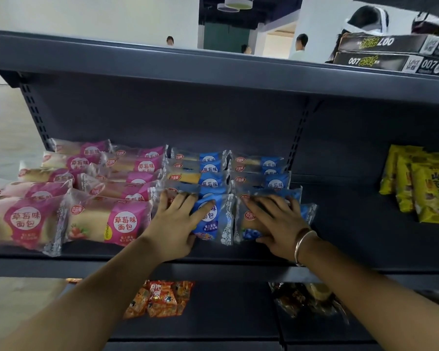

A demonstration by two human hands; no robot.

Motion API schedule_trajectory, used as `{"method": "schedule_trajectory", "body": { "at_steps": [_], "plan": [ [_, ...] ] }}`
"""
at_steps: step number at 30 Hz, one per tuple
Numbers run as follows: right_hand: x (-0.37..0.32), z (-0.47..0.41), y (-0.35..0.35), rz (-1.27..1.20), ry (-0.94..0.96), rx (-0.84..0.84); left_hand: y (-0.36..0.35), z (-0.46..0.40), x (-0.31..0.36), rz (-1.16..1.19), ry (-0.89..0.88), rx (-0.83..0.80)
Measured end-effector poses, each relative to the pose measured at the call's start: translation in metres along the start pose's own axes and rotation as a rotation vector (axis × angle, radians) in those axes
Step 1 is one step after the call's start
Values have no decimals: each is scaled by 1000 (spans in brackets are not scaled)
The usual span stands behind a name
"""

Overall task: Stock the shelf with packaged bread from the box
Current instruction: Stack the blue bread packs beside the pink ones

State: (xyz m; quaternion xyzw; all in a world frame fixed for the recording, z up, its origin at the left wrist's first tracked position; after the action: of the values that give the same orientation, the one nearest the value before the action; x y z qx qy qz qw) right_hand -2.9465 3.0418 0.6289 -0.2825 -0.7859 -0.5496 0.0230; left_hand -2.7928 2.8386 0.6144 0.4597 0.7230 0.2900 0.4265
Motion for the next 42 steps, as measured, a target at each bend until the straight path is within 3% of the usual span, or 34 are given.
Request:
{"method": "schedule_trajectory", "body": {
  "at_steps": [24,33,42],
  "plan": [
    [-9,22,6,143,-71,-14,10,12,10,-11,3,-12],
    [-16,27,15,136,-25,118,28,24,11,27,-7,27],
    [-67,37,26,-91,120,346,46,85,11,135,-2,59]
  ]
}}
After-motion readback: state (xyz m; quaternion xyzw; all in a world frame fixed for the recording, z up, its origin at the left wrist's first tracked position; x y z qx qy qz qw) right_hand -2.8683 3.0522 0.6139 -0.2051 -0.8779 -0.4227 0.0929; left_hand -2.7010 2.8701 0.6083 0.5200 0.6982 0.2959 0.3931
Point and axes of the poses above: each hand's wrist, its own z-axis away from the middle knuckle, its own y-axis out of the back of the hand, x = y × z, the point moved 1 cm from there along -z, towards the middle knuckle
